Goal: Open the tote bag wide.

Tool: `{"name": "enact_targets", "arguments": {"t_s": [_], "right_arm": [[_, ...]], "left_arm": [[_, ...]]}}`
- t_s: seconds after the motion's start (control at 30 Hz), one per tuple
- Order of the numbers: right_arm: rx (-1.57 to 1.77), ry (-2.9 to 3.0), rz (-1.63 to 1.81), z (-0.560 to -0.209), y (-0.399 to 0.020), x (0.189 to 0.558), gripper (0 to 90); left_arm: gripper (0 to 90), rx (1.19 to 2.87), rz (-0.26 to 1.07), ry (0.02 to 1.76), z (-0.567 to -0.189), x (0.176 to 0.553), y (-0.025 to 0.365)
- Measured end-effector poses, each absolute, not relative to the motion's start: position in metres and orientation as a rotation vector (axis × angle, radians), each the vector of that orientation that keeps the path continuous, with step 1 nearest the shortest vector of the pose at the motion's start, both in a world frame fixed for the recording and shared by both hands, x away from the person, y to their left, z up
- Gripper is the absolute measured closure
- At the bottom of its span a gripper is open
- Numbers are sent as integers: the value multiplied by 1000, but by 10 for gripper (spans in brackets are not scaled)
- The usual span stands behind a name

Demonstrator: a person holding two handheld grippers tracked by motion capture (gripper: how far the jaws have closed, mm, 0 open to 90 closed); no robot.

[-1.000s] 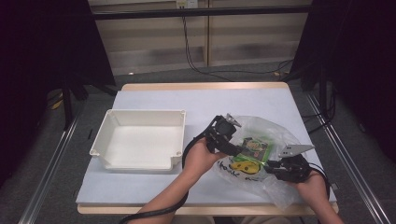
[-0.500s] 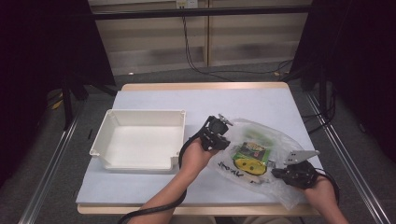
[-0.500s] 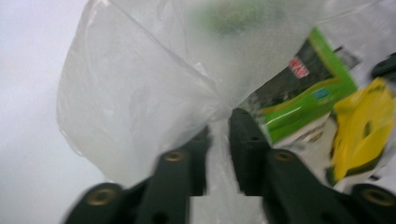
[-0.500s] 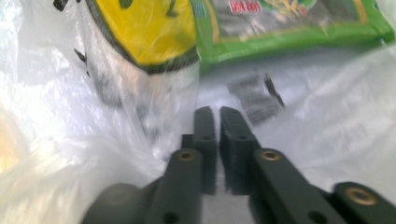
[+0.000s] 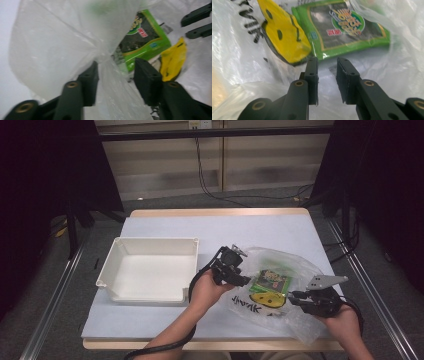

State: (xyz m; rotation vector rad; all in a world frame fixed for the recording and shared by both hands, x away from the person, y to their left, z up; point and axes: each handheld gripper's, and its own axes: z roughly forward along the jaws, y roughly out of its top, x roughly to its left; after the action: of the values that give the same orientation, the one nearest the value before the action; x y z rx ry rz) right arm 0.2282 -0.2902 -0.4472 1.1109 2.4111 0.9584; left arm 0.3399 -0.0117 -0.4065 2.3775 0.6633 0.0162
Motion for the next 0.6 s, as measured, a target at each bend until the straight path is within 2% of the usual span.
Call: {"name": "enact_targets", "arguments": {"t_s": [0.03, 0.13, 0.37, 0.4, 0.5, 0.6], "right_arm": [[1106, 2409, 958, -446, -289, 229, 715], [1100, 2400, 974, -443, -289, 230, 719], [1107, 2390, 979, -441, -293, 229, 709], [1101, 2386, 980, -441, -294, 229, 709], [1105, 2384, 984, -440, -295, 228, 708], [1102, 2381, 991, -440, -295, 228, 703]], "left_arm": [[480, 2383, 2, 652, -405, 339, -12], [469, 2404, 52, 616, -401, 335, -15], [515, 2392, 48, 563, -392, 329, -13], [550, 2385, 44, 566, -391, 329, -13], [505, 2390, 41, 593, -390, 332, -9], [518, 2391, 38, 593, -388, 333, -4]]}}
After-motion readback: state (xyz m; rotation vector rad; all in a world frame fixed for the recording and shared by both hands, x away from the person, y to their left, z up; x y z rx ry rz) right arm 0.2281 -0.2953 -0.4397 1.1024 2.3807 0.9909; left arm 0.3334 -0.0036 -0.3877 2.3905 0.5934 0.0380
